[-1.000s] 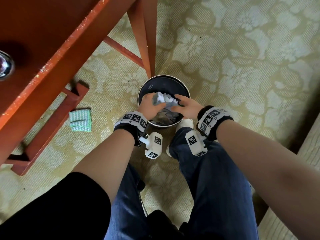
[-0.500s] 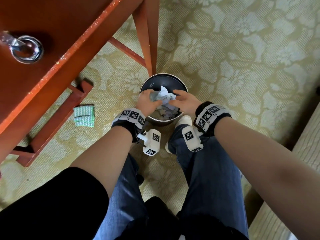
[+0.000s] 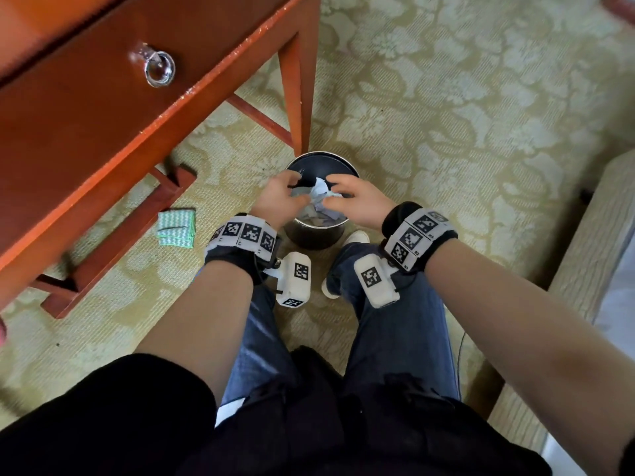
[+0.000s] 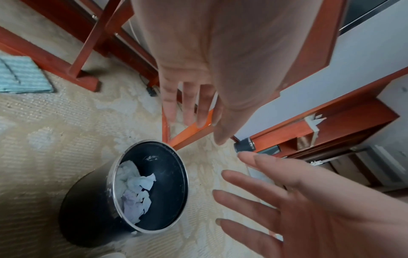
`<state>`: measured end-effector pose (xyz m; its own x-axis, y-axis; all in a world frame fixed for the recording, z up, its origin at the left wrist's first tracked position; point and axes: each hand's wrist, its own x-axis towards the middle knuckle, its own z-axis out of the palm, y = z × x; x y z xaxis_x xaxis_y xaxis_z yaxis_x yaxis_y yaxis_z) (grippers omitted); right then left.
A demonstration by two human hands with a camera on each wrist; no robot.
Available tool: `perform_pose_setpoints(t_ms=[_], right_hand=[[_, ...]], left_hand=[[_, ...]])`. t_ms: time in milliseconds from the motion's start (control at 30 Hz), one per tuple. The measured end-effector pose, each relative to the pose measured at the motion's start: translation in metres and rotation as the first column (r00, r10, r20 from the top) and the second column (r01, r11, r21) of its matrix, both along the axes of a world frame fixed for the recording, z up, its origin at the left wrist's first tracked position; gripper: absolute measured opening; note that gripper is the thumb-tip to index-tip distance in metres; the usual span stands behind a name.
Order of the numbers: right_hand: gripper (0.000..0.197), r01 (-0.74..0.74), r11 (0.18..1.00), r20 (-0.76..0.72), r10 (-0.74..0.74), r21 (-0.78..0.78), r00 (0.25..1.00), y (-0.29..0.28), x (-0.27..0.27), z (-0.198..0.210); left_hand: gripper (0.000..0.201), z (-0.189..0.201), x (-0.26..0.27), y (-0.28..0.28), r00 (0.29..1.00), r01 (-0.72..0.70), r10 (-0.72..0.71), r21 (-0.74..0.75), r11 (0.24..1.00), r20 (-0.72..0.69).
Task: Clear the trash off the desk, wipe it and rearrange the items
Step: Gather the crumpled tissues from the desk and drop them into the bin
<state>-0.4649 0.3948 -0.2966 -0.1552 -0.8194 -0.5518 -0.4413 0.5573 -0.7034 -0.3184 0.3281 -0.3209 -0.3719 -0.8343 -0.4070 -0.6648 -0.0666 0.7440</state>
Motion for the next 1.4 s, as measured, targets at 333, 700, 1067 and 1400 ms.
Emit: perform_pose_setpoints(t_ms=[333, 700, 1067, 1400], right_hand=[[0.05, -0.251, 0.968, -0.215, 0.247, 0.011, 0.945, 0.059, 0.056, 0.058], [0.04, -0.364, 0.931, -0.376, 0.346, 0.023, 0.86, 0.097, 0.08, 0.076], [0.039, -0.392, 0.912, -0.423, 0.405, 0.12, 0.811, 0.087, 0.061, 0.081], [0.037, -0.427, 0.874, -0.354, 0.485, 0.233, 0.799, 0.016, 0.032, 0.048]], left_hand=[[0.043, 0.066, 0.058, 0.054, 0.977, 0.183, -0.164, -0.146, 0.972, 0.137], [0.026, 0.08, 0.095, 0.097, 0.958, 0.25, -0.209, -0.214, 0.944, 0.194], [0.025, 0.08, 0.079, 0.088, 0.918, 0.318, -0.257, -0.174, 0.932, 0.301], [0.024, 0.059, 0.051, 0.029, 0.899, 0.341, -0.307, -0.057, 0.938, 0.313]])
